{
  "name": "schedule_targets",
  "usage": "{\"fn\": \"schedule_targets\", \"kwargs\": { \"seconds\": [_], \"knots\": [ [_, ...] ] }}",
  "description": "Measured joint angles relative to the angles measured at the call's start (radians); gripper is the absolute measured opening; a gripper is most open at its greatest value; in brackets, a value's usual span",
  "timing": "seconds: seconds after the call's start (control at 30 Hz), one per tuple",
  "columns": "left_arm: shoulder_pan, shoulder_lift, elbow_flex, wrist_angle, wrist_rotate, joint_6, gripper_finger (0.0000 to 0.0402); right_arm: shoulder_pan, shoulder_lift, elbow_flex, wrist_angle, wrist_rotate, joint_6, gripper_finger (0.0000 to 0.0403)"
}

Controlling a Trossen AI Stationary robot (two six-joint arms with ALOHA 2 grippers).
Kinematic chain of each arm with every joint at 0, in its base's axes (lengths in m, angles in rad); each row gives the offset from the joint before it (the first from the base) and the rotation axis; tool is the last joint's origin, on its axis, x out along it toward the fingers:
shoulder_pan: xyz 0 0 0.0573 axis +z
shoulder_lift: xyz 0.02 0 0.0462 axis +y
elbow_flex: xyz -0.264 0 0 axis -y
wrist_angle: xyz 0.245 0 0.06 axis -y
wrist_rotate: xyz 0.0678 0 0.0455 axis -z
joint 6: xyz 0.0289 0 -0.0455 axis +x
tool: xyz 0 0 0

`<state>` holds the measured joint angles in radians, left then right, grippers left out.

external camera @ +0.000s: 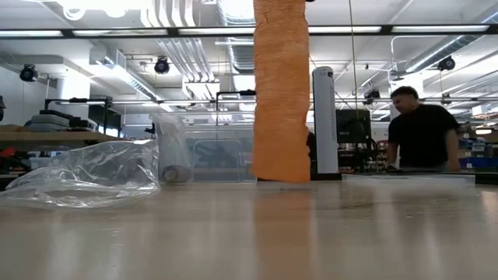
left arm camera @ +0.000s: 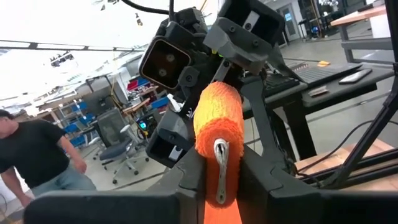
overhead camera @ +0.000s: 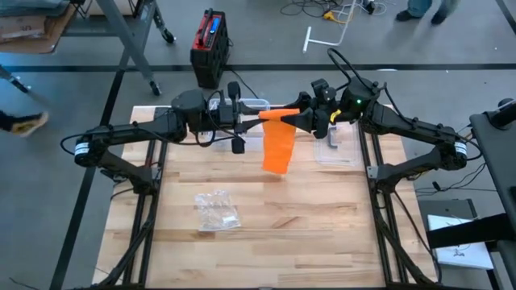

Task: Roll bandage
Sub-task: Roll the orange bandage

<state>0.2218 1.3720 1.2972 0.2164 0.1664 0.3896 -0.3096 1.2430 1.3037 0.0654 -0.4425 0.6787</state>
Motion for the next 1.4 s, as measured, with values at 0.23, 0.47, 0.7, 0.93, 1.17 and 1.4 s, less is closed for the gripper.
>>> {"fn": "schedule_targets", "kwargs": {
  "seconds": [0.23,0.47,0.7,0.93,1.17,1.4],
  "knots": [
    [-0.001,0.000,0.000,0.018,-0.009,0.037,0.0041,0.000,0.001,0.000,0.015,0.025,0.004,0.0274],
    [-0.007,0.006,0.000,0.011,-0.061,0.150,0.0047,0.003,0.030,0.000,0.020,0.033,0.086,0.0257],
    [-0.012,0.011,0.000,0.010,-0.082,0.238,0.0048,0.002,0.036,0.000,0.019,0.041,0.095,0.0211],
    [-0.019,0.008,0.000,0.008,-0.096,0.207,0.0055,0.002,0.036,0.000,0.021,0.032,-0.025,0.0164],
    [-0.019,-0.010,0.000,-0.029,-0.109,-0.009,0.0129,0.004,0.036,0.000,0.027,0.024,-0.291,0.0131],
    [-0.016,-0.010,0.000,-0.054,-0.091,-0.259,0.0238,0.006,0.034,0.000,0.023,0.034,-0.536,0.0119]
  ]
}}
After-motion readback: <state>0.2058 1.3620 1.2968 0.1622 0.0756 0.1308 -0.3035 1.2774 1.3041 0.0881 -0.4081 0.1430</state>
